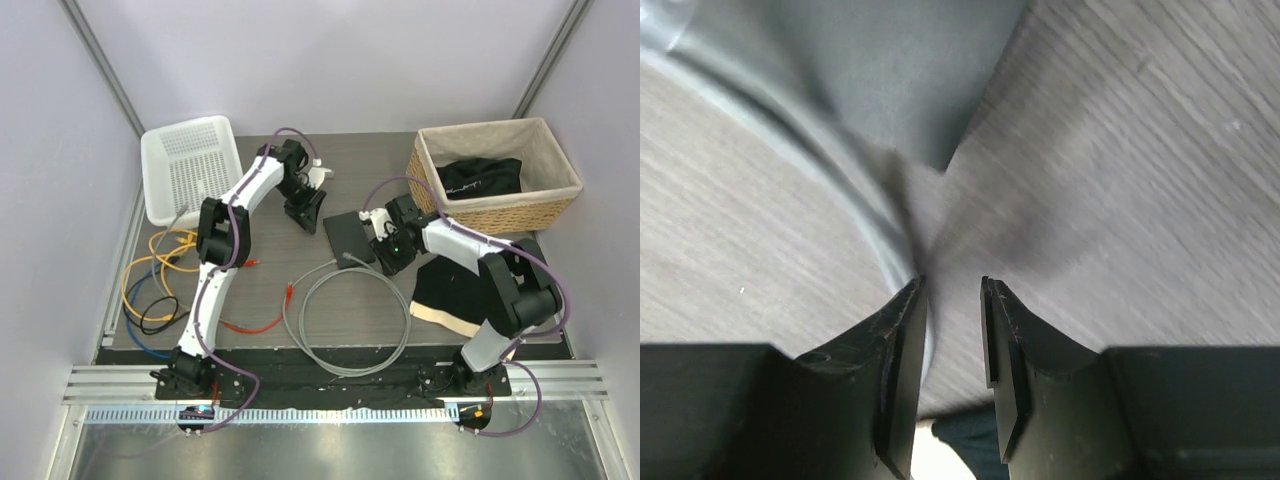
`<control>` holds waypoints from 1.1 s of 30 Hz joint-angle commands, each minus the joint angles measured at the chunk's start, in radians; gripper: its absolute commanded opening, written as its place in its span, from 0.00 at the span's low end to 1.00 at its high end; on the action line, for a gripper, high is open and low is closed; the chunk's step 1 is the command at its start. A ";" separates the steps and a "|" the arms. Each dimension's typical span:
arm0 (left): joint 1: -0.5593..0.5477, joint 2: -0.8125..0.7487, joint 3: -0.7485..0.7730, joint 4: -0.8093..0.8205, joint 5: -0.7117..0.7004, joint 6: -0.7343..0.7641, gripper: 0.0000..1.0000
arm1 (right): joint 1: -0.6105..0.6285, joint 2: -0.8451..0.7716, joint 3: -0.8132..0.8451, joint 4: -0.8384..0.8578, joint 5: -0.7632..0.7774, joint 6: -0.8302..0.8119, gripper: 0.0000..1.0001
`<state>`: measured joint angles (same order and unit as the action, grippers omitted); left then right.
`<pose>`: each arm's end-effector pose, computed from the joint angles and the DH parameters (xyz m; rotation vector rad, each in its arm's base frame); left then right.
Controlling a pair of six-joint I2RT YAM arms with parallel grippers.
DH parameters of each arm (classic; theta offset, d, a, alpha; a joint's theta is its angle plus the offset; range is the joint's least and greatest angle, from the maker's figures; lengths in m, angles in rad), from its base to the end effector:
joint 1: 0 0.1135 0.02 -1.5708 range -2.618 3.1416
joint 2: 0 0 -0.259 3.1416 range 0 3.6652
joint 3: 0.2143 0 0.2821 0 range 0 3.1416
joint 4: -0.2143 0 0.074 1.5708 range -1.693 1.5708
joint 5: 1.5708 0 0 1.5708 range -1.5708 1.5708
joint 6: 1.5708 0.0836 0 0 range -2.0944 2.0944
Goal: Pull the plug from the switch port
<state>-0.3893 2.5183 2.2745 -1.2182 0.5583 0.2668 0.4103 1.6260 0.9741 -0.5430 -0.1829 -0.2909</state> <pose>0.4717 -0.2414 0.1123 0.9939 2.7774 -0.8537 0.3123 0.1524 0.1073 -0.9945 2.5792 0.2844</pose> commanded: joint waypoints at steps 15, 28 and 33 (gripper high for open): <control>0.085 -0.128 0.008 0.129 -0.104 -0.104 0.48 | 0.004 0.377 0.533 0.025 0.043 -0.048 0.36; 0.132 -0.398 -0.457 0.261 0.271 -0.291 0.59 | 0.011 0.365 0.707 -0.023 0.033 -0.034 0.36; 0.112 -0.314 -0.461 0.296 0.318 -0.333 0.59 | 0.047 0.325 0.660 -0.032 -0.007 -0.019 0.36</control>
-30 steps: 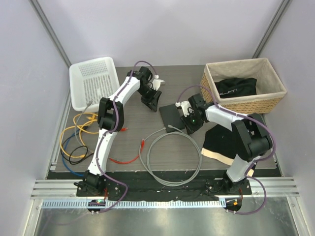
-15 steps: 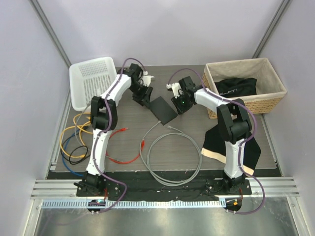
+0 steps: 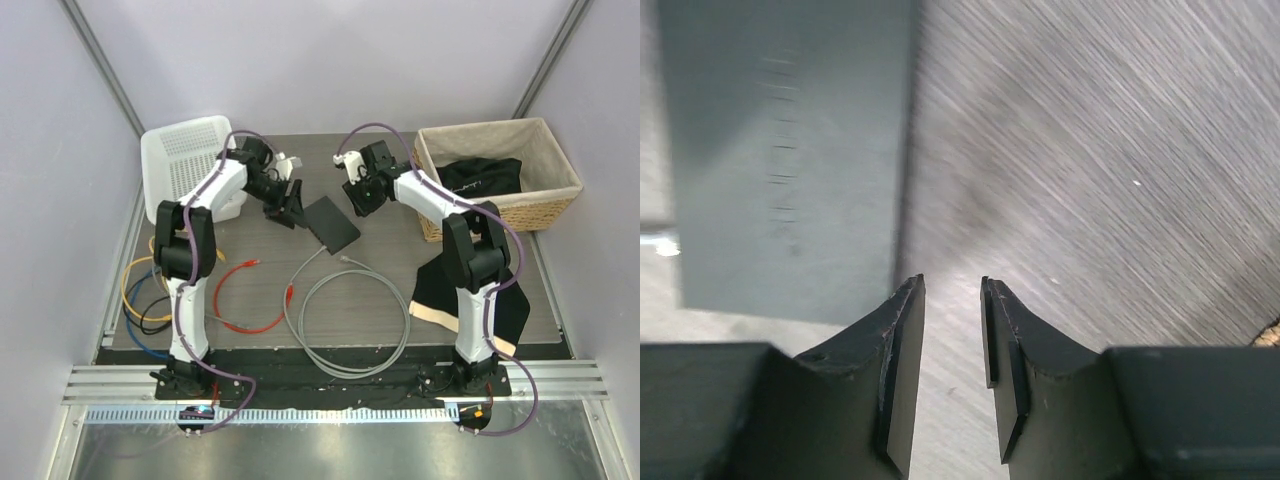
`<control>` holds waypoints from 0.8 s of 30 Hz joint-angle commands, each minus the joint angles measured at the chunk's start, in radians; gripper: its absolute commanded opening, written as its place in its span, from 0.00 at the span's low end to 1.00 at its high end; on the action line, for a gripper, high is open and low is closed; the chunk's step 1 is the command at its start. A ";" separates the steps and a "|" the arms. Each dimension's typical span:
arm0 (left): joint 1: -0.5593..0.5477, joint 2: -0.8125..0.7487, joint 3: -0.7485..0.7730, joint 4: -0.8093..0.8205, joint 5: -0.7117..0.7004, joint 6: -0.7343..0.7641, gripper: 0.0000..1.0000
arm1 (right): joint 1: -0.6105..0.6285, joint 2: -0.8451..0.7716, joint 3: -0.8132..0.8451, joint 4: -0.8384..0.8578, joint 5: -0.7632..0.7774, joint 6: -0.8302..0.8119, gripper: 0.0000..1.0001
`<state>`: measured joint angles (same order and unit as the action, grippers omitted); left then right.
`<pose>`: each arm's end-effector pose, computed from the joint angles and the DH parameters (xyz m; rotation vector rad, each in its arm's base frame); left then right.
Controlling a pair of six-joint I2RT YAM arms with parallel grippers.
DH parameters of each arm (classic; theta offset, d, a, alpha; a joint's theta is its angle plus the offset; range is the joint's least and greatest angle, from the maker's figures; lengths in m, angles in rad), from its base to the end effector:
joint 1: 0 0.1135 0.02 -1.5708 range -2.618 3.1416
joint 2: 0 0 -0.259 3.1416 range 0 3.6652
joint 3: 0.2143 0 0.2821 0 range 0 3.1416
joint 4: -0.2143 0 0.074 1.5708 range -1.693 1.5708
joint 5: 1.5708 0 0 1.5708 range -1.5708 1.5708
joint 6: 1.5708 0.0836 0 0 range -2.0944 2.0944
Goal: Pull the plug from the switch port
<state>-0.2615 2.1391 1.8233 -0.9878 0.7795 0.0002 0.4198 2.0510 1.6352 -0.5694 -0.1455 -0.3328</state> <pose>0.4439 -0.1796 0.1745 0.5100 2.7099 -1.1695 0.4541 0.2159 0.1561 -0.9909 2.3551 0.2195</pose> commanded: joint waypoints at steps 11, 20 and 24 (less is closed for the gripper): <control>-0.079 0.223 0.045 0.067 0.098 -0.062 0.56 | 0.077 -0.124 -0.141 0.003 -0.074 0.014 0.37; -0.123 0.275 0.044 0.095 0.118 -0.086 0.54 | 0.076 -0.077 -0.141 -0.004 -0.072 0.017 0.37; -0.142 0.278 0.039 0.097 0.103 -0.086 0.52 | 0.077 -0.078 -0.169 -0.007 -0.091 0.041 0.38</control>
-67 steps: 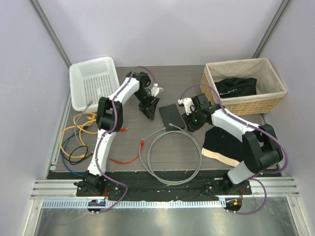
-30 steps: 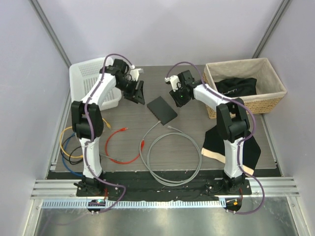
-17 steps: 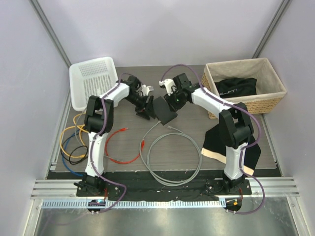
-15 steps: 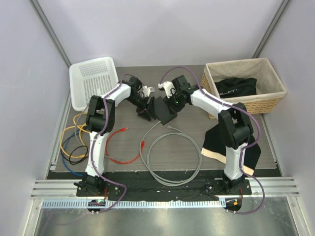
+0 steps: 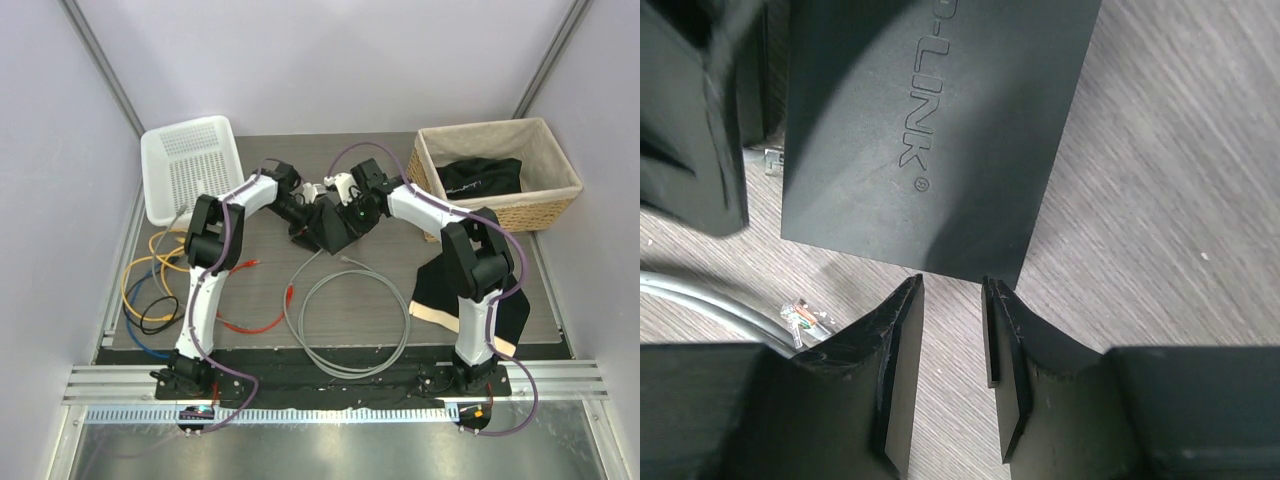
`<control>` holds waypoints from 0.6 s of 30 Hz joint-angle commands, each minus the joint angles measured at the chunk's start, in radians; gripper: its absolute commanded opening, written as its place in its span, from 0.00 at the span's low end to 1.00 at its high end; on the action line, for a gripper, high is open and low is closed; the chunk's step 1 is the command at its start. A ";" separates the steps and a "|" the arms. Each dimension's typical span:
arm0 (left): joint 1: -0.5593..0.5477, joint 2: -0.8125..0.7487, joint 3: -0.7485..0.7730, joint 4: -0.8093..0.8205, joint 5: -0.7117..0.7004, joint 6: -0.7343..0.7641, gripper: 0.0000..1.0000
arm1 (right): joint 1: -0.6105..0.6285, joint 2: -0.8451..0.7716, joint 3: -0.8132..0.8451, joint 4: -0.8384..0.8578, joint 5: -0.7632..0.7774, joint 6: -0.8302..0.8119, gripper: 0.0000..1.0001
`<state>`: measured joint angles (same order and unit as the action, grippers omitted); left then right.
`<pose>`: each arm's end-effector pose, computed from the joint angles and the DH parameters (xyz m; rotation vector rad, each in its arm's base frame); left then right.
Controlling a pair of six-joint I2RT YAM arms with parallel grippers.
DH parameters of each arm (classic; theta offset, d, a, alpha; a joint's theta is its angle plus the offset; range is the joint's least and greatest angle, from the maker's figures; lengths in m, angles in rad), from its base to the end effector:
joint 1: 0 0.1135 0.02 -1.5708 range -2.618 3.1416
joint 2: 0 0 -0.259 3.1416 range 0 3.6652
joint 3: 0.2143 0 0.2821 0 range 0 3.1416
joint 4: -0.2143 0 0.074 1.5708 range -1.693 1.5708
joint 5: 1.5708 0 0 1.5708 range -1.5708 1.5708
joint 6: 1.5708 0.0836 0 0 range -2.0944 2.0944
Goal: Pull the plug from the switch port
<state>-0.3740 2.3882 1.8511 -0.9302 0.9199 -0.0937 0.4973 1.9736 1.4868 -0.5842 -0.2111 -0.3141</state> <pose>0.4312 -0.2407 0.0772 -0.4479 -2.6763 1.3398 0.4028 0.2386 0.1392 -1.1088 2.4004 0.3406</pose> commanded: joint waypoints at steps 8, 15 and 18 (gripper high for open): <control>-0.029 0.031 -0.036 0.102 -0.029 -0.001 0.46 | 0.001 -0.027 -0.125 0.014 -0.050 0.069 0.38; -0.023 -0.119 -0.346 0.560 -0.104 -0.233 0.47 | 0.001 -0.038 -0.201 0.014 -0.059 0.099 0.38; -0.023 -0.098 -0.377 0.594 -0.104 -0.293 0.47 | 0.001 -0.030 -0.197 0.011 -0.062 0.109 0.38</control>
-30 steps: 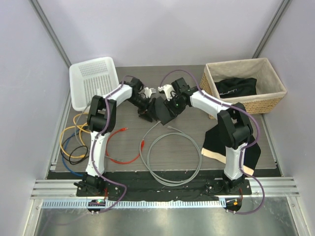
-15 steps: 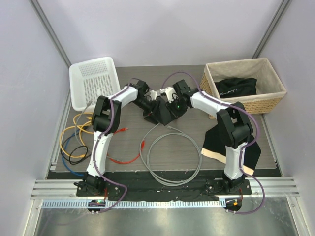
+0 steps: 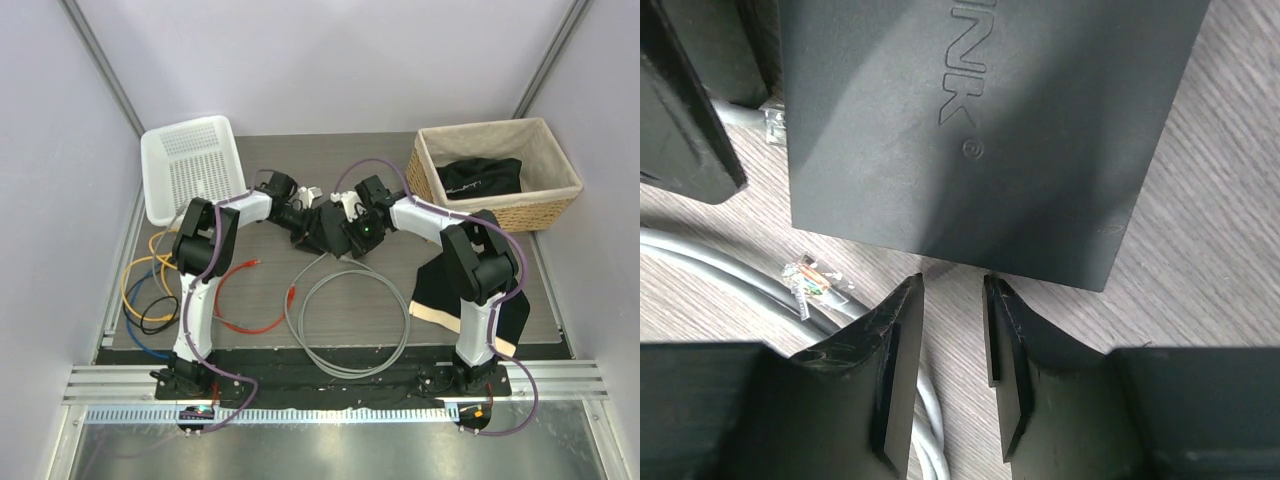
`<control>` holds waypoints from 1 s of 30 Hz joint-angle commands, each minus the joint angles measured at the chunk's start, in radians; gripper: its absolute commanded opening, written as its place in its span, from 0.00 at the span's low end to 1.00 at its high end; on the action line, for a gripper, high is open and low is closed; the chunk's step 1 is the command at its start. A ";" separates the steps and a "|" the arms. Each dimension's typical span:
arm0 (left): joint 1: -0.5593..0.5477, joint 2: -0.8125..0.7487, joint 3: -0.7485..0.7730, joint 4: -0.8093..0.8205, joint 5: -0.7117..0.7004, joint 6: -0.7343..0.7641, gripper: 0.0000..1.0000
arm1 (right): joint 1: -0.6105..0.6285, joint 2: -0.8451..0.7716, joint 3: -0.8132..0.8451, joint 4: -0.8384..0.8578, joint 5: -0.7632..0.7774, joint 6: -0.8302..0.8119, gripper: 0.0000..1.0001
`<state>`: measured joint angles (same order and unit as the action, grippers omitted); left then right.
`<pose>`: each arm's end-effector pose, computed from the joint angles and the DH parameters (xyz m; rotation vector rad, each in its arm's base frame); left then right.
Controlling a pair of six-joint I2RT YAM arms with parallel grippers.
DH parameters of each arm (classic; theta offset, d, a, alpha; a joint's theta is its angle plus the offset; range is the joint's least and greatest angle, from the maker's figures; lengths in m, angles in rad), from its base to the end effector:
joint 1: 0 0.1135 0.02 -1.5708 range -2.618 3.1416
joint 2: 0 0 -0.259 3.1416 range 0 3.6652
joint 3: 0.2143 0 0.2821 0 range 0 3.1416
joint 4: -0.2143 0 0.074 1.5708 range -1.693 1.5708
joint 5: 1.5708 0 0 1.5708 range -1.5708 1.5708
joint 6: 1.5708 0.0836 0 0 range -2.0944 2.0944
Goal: Pull the plug from the switch port
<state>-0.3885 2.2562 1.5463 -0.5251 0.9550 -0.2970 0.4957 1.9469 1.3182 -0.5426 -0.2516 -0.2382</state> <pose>0.4113 -0.2421 0.0644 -0.3640 -2.7155 1.4856 0.3715 0.2246 0.0980 -1.0518 2.5403 0.4162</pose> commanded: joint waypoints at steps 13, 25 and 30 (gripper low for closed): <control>-0.001 0.023 -0.032 0.142 -0.170 -0.045 0.47 | -0.006 -0.091 0.121 -0.100 -0.089 0.043 0.38; 0.002 -0.006 -0.101 0.172 -0.127 -0.033 0.47 | -0.008 0.024 0.128 -0.039 -0.127 0.066 0.37; 0.002 -0.017 -0.114 0.157 -0.143 0.013 0.46 | -0.008 0.099 0.110 -0.040 -0.104 0.056 0.37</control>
<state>-0.3885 2.2295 1.4734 -0.3489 0.9592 -0.3744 0.4881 1.9919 1.4296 -0.6048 -0.3687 -0.1753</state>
